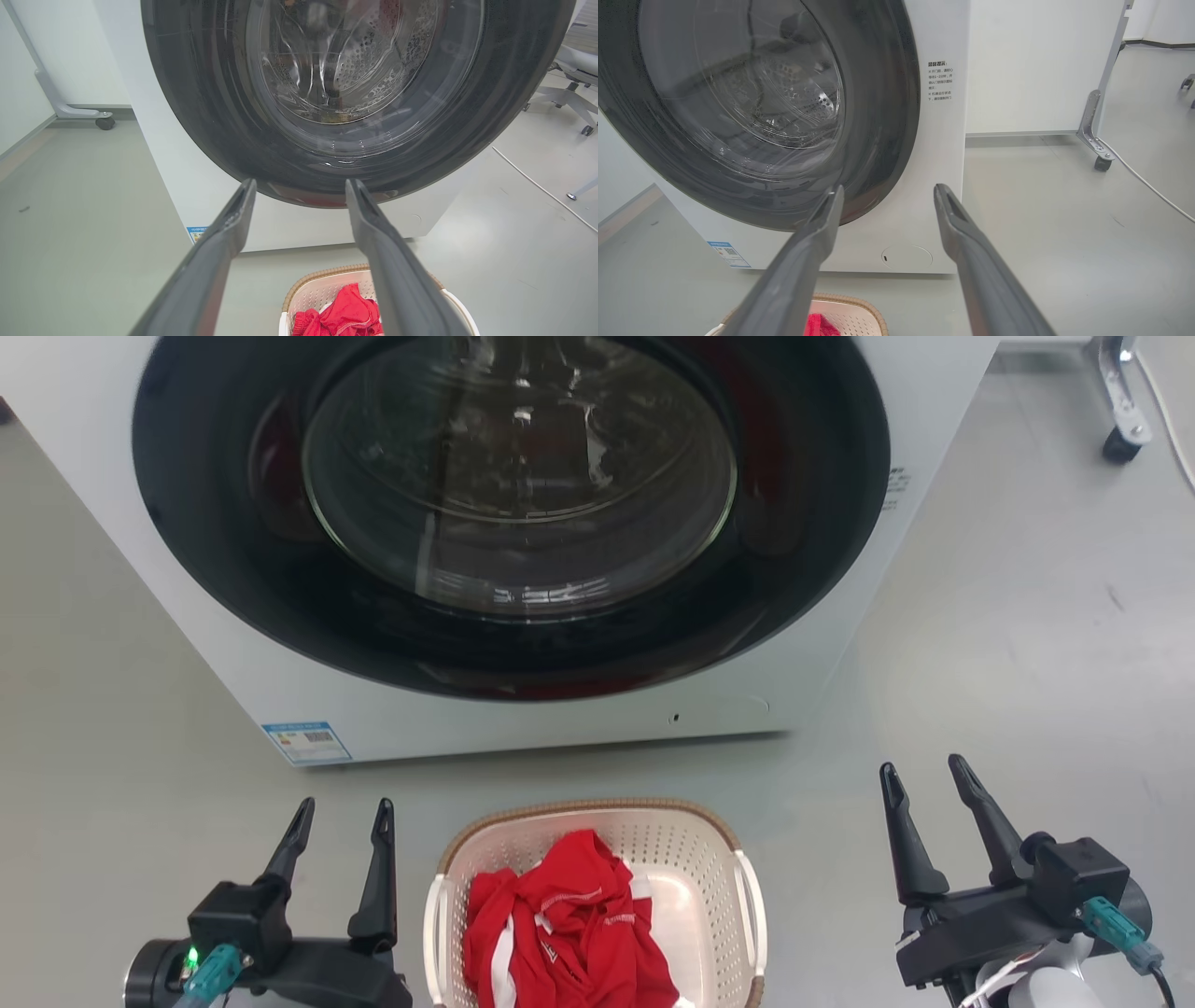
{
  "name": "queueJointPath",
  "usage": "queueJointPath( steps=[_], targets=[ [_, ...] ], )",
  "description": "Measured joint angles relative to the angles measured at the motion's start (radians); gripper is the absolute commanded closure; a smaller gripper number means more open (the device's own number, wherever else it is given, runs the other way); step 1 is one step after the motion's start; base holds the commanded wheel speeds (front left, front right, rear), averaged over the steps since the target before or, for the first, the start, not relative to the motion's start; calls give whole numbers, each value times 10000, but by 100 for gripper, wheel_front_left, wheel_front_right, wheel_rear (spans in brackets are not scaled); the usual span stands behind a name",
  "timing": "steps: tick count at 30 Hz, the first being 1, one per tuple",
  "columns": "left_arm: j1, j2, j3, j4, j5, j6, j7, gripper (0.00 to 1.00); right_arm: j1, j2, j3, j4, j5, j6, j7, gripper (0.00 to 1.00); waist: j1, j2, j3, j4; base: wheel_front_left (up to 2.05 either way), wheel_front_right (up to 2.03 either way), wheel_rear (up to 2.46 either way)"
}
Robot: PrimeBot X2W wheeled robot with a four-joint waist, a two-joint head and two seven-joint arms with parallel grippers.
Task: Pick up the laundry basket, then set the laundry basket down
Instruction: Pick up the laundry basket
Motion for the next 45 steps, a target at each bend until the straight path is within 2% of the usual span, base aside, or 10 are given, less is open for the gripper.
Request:
queueJointPath(
  steps=[12, 17, 35, 36, 45],
  targets=[
    [-1220, -86, -138, 857, -19, -31, 568, 0, -708, 29, 40, 219, 92, 0, 228, 0, 1, 1, 1658, -19, 0, 0, 0],
    [-1884, -96, -324, 1461, -98, -380, 809, 0, -1104, 73, 88, 451, 221, 0, 380, 0, 1, 1, 2392, -18, 0, 0, 0],
    [-4386, -393, -430, 4092, -709, -1177, 1816, 0, -3154, 171, 782, 1747, 257, 65, 1129, 0, 1, 2, 5081, 39, 0, 0, 0],
    [-4694, -397, -418, 4569, -721, -1260, 1854, 0, -3482, 194, 861, 1996, 259, 90, 1133, 0, 1, 1, 5524, 41, 0, 0, 0],
    [-5239, -458, -274, 6044, -920, -1565, 1946, 0, -3728, 238, 1243, 2867, 337, 94, 1097, 0, 1, 2, 6450, 39, 0, 0, 0]
  ],
)
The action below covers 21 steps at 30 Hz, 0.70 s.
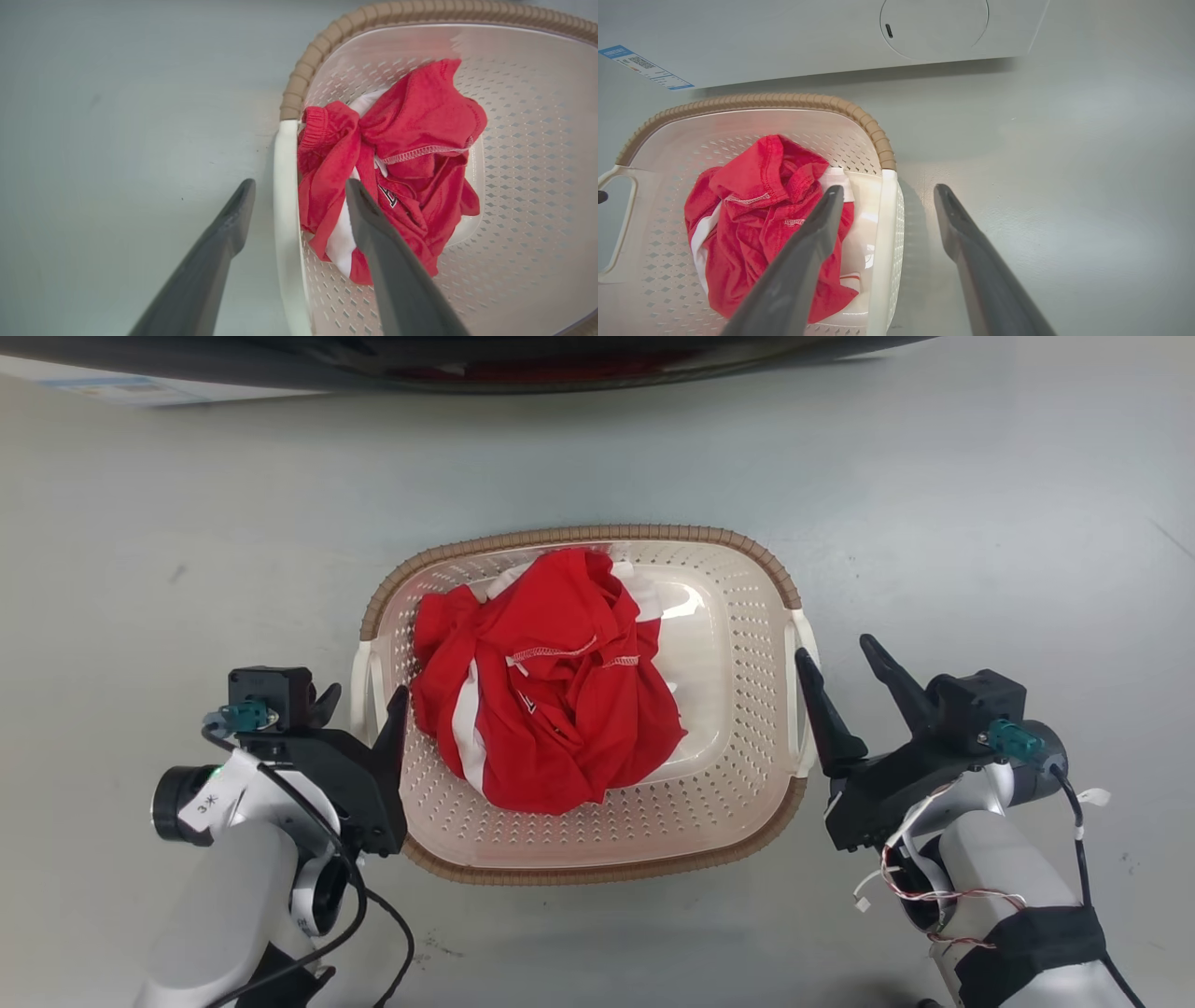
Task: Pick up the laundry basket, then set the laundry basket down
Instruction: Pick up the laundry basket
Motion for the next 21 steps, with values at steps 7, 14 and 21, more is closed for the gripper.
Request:
queueJointPath(
  steps=[7, 14, 21],
  targets=[
    [-485, -2, 50, 934, -86, -222, 44, 0, -240, 52, 330, 570, 12, 21, -67, 0, 0, 0, 302, -59, 0, 0, 0],
    [-1139, -65, -48, 1659, -313, -454, 161, 0, -703, 84, 506, 1083, 105, 58, -56, 0, -1, -1, 539, -136, 0, 0, 0],
    [-1737, -165, -115, 2309, -353, -581, 174, 0, -986, 98, 815, 1739, 142, 84, 144, 0, -1, -1, 642, -149, 0, 0, 0]
  ],
)
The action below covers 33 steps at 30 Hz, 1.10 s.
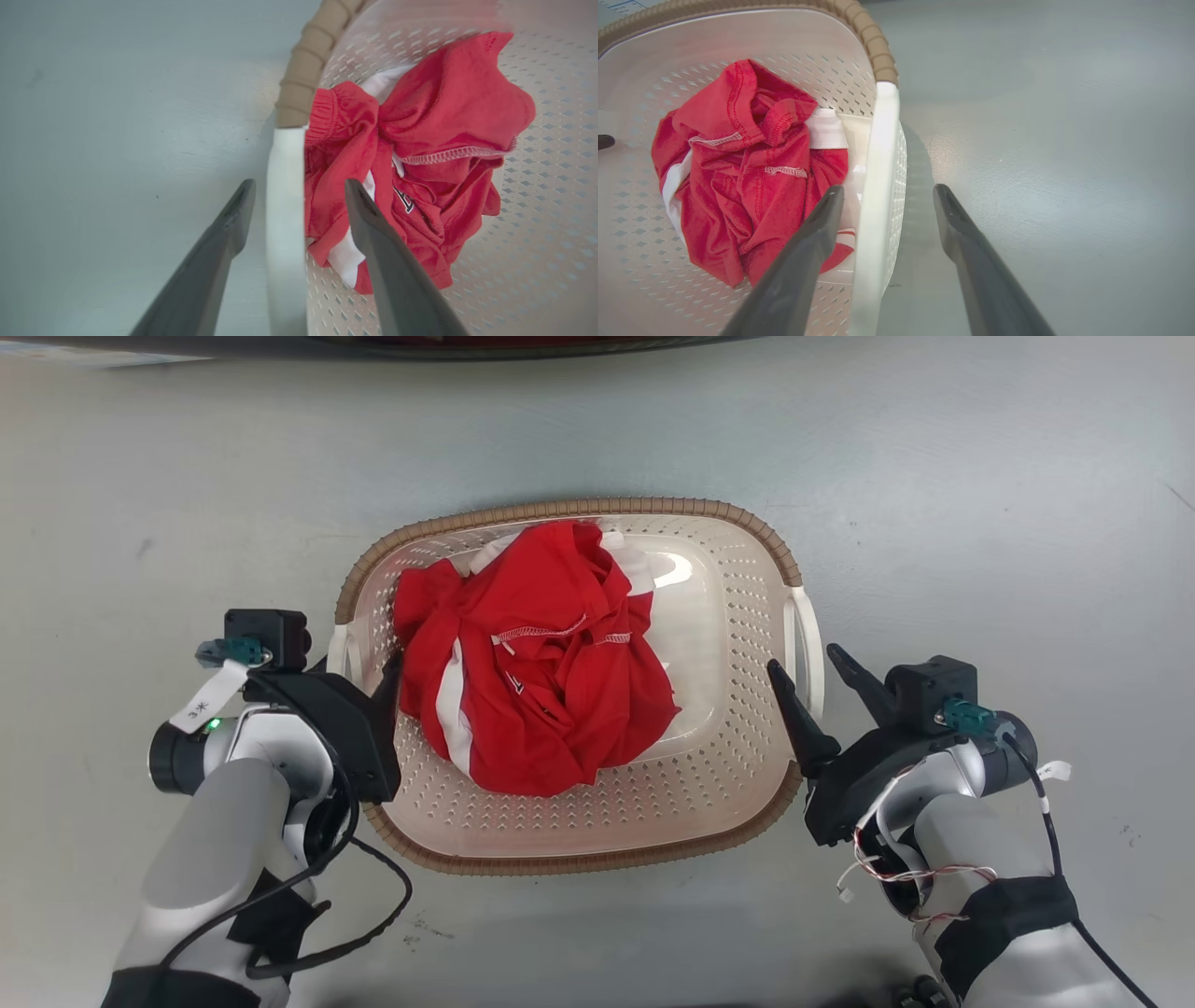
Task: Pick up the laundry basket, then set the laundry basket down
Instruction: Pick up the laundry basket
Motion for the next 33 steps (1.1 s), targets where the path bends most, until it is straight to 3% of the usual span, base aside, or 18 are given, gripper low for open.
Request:
queueJointPath(
  steps=[1, 2, 17, 33],
  targets=[
    [-123, -12, 2, 178, -73, -75, 2, 87, -126, 2, 84, 184, 48, 0, 84, 89, 0, 0, 13, 8, 0, 0, 0],
    [-173, -31, 8, 261, -86, -77, 2, 100, -174, 4, 127, 257, 52, 0, 151, 100, 0, 0, 16, 12, 0, 0, 0],
    [-589, -337, -2, 1407, -336, -173, -121, 100, -548, 71, 353, 1101, 491, 17, 347, 100, 0, 0, -191, 129, 0, 0, 0],
    [-1058, -761, 56, 2604, -951, -261, 146, 100, -1058, -75, 594, 2219, 915, 50, 1081, 100, -1, 0, -1302, 316, 0, 0, 0]
  ],
)
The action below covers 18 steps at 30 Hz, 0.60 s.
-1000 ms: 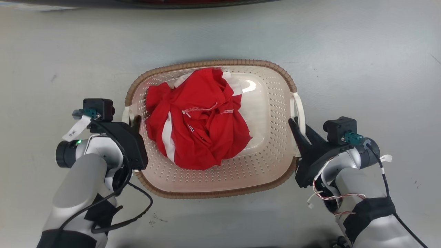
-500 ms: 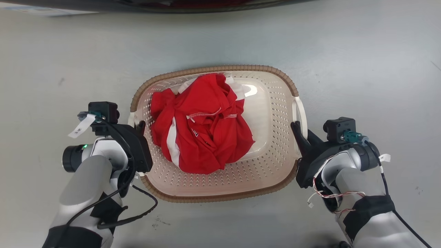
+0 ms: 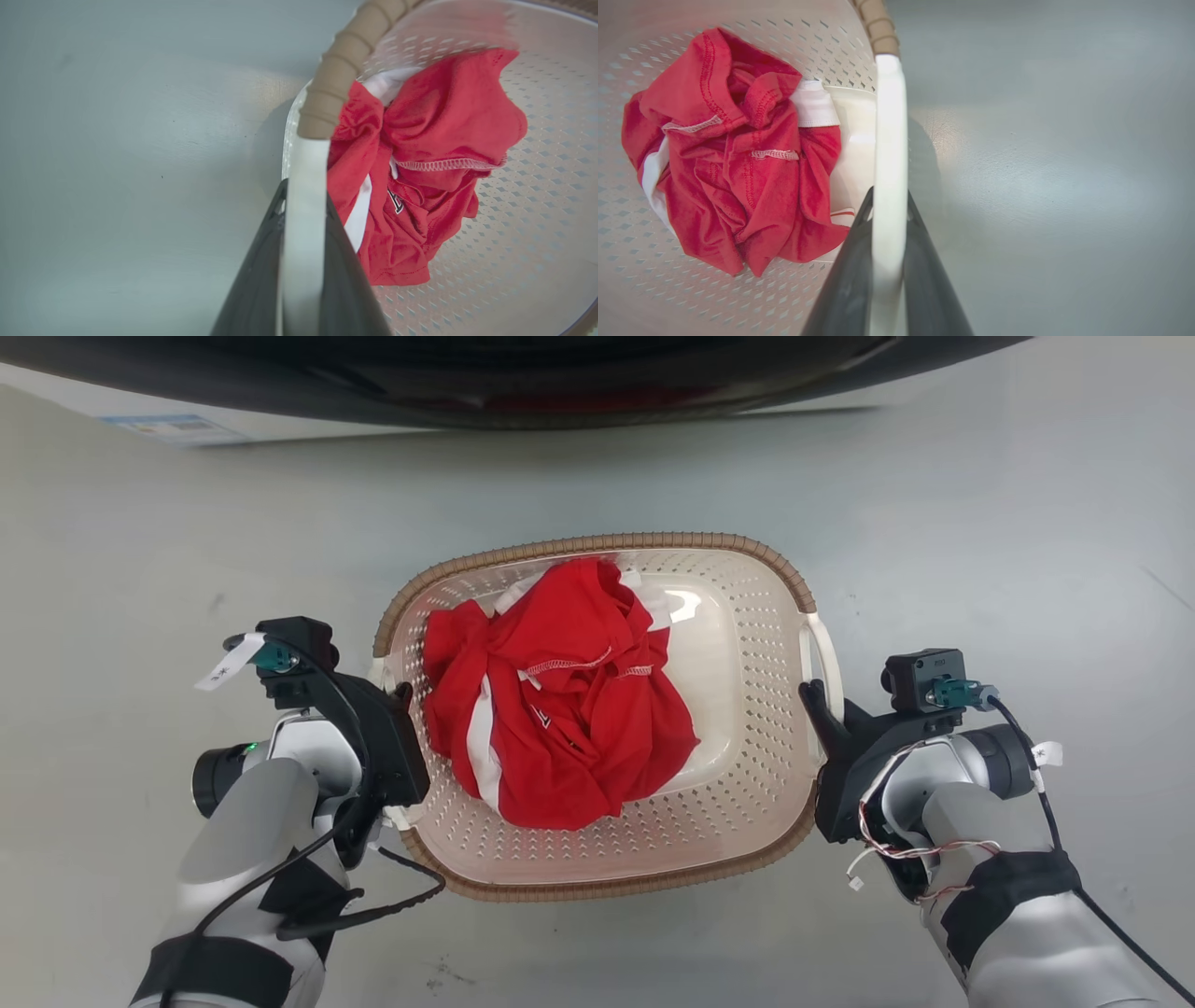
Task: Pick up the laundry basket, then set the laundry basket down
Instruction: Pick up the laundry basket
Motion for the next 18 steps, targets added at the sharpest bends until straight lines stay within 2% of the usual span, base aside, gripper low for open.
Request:
queueJointPath(
  steps=[18],
  targets=[
    [-37, -123, -249, 838, -982, 0, 1720, 100, -276, 44, 449, 1183, 1070, 40, 1935, 100, -1, -2, -1883, 123, 0, 0, 0]
  ],
)
